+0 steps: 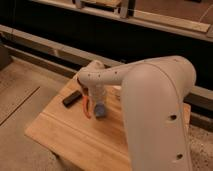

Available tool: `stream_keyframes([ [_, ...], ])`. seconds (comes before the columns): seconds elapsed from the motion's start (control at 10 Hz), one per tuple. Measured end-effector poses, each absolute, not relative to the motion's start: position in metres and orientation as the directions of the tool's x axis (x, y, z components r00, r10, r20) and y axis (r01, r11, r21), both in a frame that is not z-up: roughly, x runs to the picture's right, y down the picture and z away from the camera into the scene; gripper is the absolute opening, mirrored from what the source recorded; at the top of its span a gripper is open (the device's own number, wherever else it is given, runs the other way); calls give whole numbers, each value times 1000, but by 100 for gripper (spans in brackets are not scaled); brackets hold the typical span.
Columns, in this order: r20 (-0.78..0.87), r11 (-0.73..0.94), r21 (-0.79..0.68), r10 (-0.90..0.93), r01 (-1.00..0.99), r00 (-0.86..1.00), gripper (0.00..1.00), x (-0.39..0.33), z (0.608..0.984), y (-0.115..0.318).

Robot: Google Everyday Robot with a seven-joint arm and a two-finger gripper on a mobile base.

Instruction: Wipe the white sponge on the table

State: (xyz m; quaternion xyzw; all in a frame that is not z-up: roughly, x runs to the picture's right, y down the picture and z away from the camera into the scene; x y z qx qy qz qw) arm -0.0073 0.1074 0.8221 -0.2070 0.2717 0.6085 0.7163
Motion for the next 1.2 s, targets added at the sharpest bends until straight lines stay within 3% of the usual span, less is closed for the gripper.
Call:
stream_keyframes([
  [0.5,-706,115,187,706,-976,-52,0,55,809,140],
  [1.2,-721,78,185,688,-980,-81,0,51,847,99],
])
